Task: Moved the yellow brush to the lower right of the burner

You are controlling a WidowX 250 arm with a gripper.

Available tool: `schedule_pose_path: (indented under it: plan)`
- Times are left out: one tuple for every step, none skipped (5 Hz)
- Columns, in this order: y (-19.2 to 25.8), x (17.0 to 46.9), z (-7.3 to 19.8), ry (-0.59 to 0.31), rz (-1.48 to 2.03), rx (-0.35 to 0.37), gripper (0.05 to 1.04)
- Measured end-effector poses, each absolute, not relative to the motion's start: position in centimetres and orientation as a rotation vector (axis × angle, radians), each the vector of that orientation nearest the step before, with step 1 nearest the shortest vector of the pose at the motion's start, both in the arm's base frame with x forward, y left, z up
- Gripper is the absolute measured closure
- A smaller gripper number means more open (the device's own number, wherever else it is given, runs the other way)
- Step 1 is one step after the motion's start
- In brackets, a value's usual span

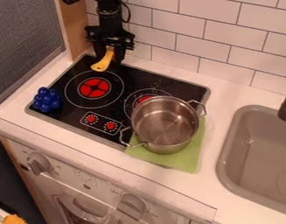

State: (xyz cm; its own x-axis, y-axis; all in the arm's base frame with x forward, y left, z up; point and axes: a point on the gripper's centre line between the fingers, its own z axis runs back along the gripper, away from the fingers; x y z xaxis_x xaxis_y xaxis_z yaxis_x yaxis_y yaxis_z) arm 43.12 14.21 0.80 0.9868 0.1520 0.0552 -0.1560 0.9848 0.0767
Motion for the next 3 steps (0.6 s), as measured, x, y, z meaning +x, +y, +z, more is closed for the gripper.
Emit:
schedule_pose_path:
  plan:
    - [14.3,42.3,0.9,-0.066,0.149,0.065,0.726]
    - [13.6,41.1,1.9,-0.073,0.15,0.045,0.75]
    - [10.8,41.3,4.9,-0.148,0.117,0.033,0.75]
